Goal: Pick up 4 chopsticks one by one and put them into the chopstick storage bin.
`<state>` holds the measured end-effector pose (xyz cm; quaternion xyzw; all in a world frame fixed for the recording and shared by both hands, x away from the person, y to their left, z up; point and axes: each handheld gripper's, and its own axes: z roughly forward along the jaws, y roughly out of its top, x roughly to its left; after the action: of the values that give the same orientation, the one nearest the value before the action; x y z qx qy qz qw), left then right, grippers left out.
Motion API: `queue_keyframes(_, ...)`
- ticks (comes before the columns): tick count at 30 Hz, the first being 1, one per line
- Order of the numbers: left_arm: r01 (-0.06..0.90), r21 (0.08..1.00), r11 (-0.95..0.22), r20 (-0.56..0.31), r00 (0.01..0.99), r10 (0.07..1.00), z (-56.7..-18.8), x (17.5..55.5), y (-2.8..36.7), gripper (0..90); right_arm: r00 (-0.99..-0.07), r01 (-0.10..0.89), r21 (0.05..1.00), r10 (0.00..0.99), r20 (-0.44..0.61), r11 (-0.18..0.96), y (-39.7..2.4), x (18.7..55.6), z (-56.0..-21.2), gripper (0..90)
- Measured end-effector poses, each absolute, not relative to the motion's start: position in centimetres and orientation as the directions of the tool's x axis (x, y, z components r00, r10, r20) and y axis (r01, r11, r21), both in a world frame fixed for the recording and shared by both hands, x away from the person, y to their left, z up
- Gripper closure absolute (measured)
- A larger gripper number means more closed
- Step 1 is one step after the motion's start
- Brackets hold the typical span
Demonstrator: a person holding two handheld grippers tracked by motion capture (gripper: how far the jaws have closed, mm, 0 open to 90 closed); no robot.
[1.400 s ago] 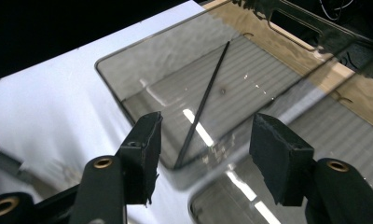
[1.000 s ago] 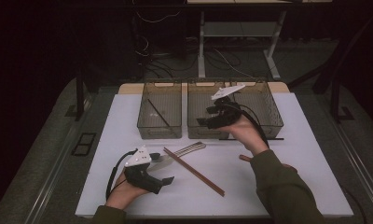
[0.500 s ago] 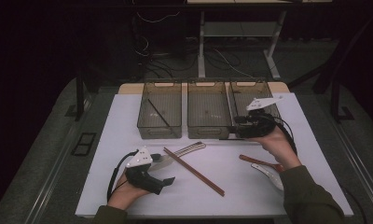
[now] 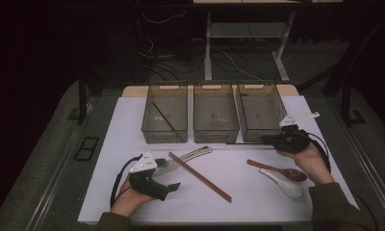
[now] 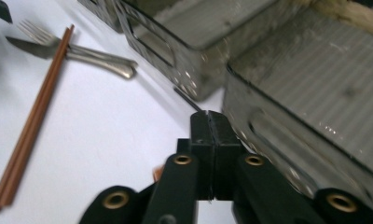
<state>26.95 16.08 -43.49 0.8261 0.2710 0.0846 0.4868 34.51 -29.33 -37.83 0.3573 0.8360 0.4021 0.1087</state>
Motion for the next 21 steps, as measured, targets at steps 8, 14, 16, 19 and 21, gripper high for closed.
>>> queue_keyframes(8,0.364,0.852,-0.376,-0.124,0.839,0.530,-43.4,26.9,16.1,0.0,-0.655,0.566,0.711,0.751,0.081,0.417,-33.3,34.0,-39.3,89.2)
queue_keyframes(14,0.362,0.852,-0.378,-0.122,0.840,0.529,-43.5,26.9,16.1,0.0,-0.577,0.619,0.678,0.815,0.051,0.396,-36.3,34.4,-40.4,89.2)
queue_keyframes(16,0.365,0.852,-0.376,-0.124,0.838,0.532,-43.5,26.9,16.1,0.0,-0.545,0.641,0.664,0.838,0.039,0.386,-37.2,34.8,-41.0,89.2)
queue_keyframes(19,0.367,0.850,-0.377,-0.124,0.837,0.534,-43.5,26.9,16.2,0.0,-0.492,0.674,0.653,0.870,0.046,0.347,-38.2,35.6,-41.9,89.2)
queue_keyframes(21,0.367,0.850,-0.377,-0.125,0.836,0.534,-43.5,26.9,16.2,0.0,-0.456,0.692,0.646,0.889,0.045,0.323,-38.7,36.3,-42.4,89.2)
